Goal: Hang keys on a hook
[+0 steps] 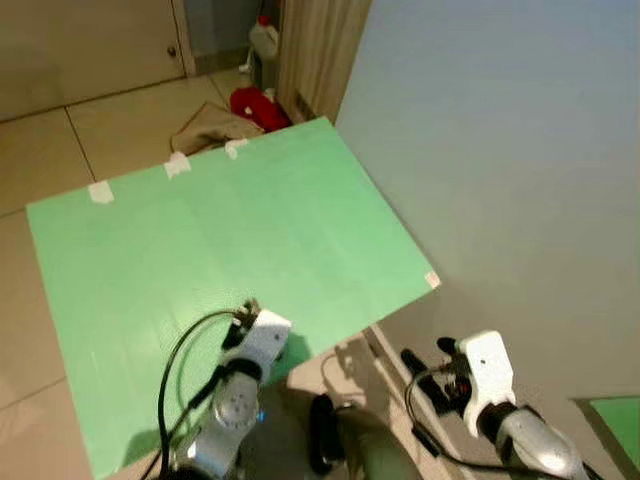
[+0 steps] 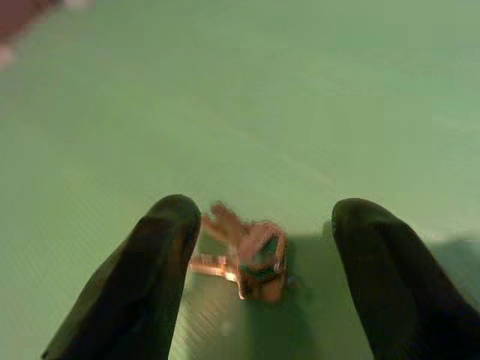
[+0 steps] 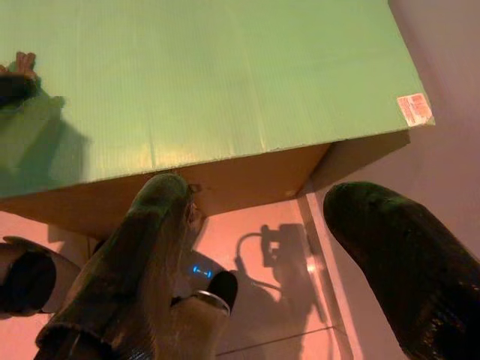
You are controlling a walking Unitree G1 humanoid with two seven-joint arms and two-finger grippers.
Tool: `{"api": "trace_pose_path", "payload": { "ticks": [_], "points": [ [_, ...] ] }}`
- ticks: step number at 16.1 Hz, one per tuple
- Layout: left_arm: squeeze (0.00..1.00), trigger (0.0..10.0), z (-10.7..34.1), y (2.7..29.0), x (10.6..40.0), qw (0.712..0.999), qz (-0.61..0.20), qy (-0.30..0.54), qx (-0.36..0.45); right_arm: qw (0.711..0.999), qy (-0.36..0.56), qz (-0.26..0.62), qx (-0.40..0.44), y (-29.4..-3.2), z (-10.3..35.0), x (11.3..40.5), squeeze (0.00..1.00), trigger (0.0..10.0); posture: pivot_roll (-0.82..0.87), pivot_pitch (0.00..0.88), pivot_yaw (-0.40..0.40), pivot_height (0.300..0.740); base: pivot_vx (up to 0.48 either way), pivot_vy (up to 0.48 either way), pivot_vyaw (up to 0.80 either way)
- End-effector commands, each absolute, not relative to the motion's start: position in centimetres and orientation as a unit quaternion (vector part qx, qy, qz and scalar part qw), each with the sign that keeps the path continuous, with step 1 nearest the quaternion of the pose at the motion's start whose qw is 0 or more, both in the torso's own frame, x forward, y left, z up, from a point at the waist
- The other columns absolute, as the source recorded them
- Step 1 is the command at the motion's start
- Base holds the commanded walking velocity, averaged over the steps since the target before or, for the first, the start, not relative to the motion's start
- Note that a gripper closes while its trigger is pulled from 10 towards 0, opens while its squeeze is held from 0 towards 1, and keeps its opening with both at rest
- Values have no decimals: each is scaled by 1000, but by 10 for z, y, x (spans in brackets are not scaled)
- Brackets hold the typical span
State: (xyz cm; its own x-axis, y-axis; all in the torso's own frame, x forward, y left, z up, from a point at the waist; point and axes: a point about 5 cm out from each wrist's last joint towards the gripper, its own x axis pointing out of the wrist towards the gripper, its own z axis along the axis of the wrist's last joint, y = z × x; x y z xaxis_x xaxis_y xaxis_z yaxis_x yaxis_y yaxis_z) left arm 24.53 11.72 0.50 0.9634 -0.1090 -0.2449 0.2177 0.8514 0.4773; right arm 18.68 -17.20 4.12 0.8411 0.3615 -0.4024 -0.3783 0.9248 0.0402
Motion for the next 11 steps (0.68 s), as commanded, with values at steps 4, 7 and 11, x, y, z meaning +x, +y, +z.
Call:
{"api": "trace_pose_path", "payload": {
  "ticks": [4, 7, 11],
  "points": [
    [0, 10000, 1, 103, 229, 957, -91, 104, 254, 957, 225, 182, -22, -178, 36, 180, 0, 10000, -198, 300, -184, 740, 0, 0, 0],
    [0, 10000, -3, 108, 222, 955, -77, 122, 260, 957, 225, 183, -23, -178, 36, 180, 0, 10000, -199, 304, -188, 740, 0, 0, 0],
    [0, 10000, -9, 119, 221, 950, -52, 149, 269, 956, 227, 183, -25, -179, 36, 179, 0, 10000, -202, 306, -190, 740, 0, 0, 0]
  ]
}}
